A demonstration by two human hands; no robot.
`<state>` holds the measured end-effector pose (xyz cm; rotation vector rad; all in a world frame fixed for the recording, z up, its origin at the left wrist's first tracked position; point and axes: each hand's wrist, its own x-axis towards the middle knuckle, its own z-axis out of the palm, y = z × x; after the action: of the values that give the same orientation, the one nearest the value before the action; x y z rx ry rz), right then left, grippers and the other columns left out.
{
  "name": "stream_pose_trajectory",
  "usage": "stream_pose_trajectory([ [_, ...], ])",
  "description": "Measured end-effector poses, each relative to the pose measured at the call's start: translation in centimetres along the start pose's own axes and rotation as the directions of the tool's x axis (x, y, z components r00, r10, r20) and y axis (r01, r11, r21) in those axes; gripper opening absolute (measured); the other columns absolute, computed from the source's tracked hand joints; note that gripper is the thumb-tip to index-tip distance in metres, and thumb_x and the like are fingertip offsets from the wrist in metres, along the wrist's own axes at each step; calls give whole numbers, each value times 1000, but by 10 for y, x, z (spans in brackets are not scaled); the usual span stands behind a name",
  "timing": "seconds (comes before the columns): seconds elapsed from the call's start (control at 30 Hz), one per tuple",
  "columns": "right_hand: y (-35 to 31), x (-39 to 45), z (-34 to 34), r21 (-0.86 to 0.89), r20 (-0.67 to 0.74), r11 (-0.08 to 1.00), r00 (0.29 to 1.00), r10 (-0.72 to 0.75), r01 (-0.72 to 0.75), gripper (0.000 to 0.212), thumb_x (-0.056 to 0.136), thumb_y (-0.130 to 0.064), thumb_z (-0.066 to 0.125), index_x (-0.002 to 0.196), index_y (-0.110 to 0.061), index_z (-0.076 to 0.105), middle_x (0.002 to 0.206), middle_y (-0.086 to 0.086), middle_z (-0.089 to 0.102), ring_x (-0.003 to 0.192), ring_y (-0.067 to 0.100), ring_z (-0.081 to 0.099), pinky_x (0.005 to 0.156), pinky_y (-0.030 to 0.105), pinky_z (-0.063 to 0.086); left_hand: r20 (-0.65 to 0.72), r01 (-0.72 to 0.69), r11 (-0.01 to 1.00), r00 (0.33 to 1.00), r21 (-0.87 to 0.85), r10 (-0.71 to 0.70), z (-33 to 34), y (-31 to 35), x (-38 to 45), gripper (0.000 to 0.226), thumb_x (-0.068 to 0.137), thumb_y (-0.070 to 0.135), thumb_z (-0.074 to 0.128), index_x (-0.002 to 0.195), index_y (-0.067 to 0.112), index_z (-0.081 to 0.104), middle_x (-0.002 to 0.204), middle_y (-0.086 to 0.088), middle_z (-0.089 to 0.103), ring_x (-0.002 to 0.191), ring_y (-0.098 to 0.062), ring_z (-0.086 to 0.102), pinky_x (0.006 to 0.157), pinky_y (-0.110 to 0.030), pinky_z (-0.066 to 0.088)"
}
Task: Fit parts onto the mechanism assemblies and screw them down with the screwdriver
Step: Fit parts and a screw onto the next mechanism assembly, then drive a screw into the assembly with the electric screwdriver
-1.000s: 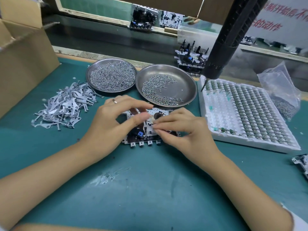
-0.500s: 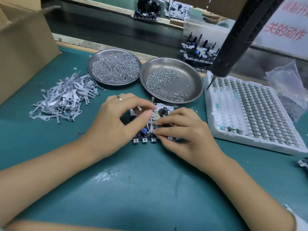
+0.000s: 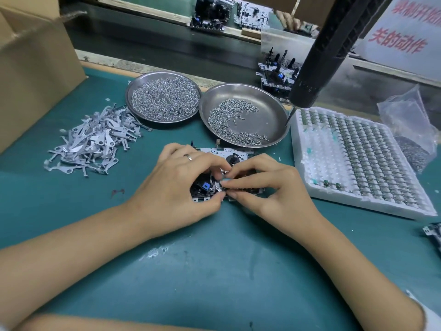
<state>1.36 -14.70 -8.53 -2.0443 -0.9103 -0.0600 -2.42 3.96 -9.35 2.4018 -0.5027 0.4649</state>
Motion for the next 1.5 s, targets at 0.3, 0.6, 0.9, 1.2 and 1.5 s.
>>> stream_pose_trajectory([
  [0.3,-13,17,-27,-113,-697,994,712,-86,10,24,84,-5,65,108,-7,65,89,8,57,82,14,56,78,28,48,-30,11,998,999,-68,-13,2,-2,2,21,70,37,70,88,26,73,81,23,64,82,-4,53,94,-29,32],
  [0.6,-40,98,-84,99,-734,995,675,75,-3,66,85,-22,69,139,-14,32,99,-8,61,88,2,61,81,21,51,-54,15,992,998,-124,-22,7,-8,3,22,68,47,63,85,35,71,80,28,63,84,0,53,92,-29,32],
  [0.9,-51,81,-34,443,-656,873,738,161,203,17,87,-13,62,88,-12,45,58,1,51,43,19,50,47,26,44,-57,24,991,998,-131,-31,8,-7,3,25,68,46,62,86,33,73,78,26,63,83,2,51,95,-29,31],
  [1.2,-67,59,5,617,-585,720,797,149,318,15,85,-7,55,92,-17,48,52,1,46,37,19,42,44,23,38,-51,24,992,998,-127,-31,7,-5,4,18,66,41,69,84,38,66,77,27,59,79,-4,53,91,-29,33],
  [1.5,-65,59,10,613,-596,730,784,174,303,16,84,-6,55,90,-18,47,49,0,44,36,19,42,44,24,37,-42,12,995,999,-103,-16,6,-5,3,22,69,43,61,81,27,70,76,24,61,80,-8,55,91,-27,32],
])
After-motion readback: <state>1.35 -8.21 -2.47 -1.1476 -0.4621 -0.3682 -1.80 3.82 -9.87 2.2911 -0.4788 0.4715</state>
